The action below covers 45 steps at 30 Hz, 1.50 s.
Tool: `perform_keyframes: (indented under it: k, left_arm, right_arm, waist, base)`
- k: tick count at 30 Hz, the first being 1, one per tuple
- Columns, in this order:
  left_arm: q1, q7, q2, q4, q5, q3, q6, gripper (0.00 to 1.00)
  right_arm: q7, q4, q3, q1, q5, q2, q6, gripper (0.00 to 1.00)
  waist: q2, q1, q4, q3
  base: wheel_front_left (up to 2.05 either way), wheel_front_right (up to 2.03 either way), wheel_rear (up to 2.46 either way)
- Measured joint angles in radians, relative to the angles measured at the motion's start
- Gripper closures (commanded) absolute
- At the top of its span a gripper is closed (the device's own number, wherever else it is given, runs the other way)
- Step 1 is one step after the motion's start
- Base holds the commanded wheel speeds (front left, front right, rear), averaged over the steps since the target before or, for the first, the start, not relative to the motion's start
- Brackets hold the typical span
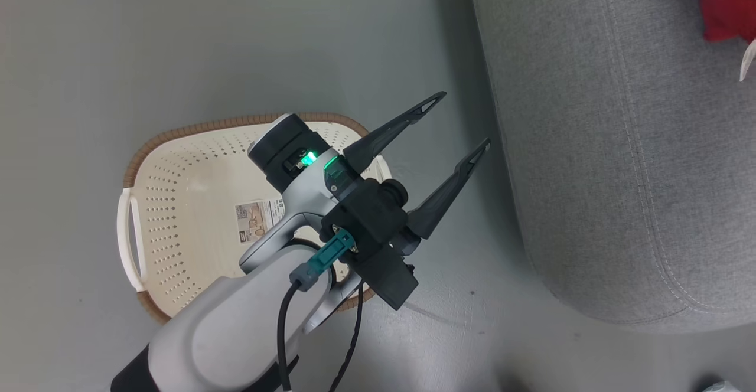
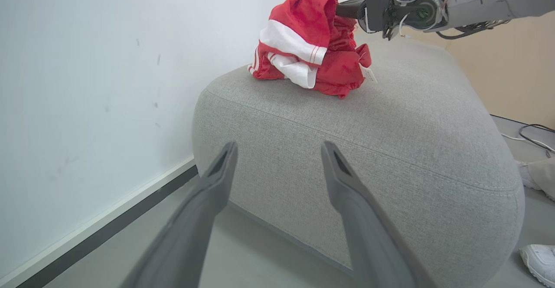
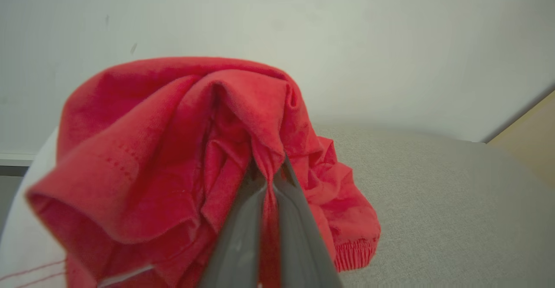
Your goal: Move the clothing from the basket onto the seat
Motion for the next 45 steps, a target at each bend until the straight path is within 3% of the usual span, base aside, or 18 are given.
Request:
perform_keyframes:
  k: [1,2,4,21,35,45]
  left_arm:
    - [0.000,-0.004,0.000,0.005,0.000,0.000,0.000,0.00]
    - [0.000,-0.009,-0.001,0.009,0.000,0.001,0.000,0.00]
    - [0.000,-0.013,-0.002,0.018,0.000,0.005,0.000,0.00]
    - [0.052,-0.058,-0.046,0.145,-0.076,0.089,0.046,0.00]
    - [0.198,-0.073,-0.035,0.239,-0.144,0.181,0.094,0.00]
    - [0.416,-0.079,0.039,0.252,-0.201,0.304,0.124,0.00]
  right_arm:
    - [-0.006,0.007,0.000,0.000,0.001,0.000,0.001,0.75]
    - [-0.010,0.015,0.001,0.000,0.001,0.001,0.001,0.58]
    - [-0.021,0.026,0.004,0.000,0.001,0.006,0.009,0.00]
    - [-0.060,0.060,0.057,0.109,-0.018,0.044,0.052,0.00]
    - [-0.061,-0.059,0.081,0.320,-0.024,0.157,0.052,0.00]
    - [-0.061,-0.225,0.082,0.585,-0.024,0.223,-0.030,0.00]
  waist:
    - [0.0000,0.0000,-0.001,-0.002]
    - [-0.0001,-0.0001,-0.002,-0.006]
    - [-0.0002,-0.0003,-0.003,-0.015]
    - [-0.0003,-0.0003,-0.010,-0.181]
    - [-0.0004,-0.0004,0.039,-0.361]
    - [-0.0005,-0.0006,0.113,-0.513]
  base:
    - [0.00,0.00,0.00]
    - [0.00,0.00,0.00]
    - [0.00,0.00,0.00]
    - [0.00,0.00,0.00]
    - [0.00,0.00,0.00]
    - [0.00,0.00,0.00]
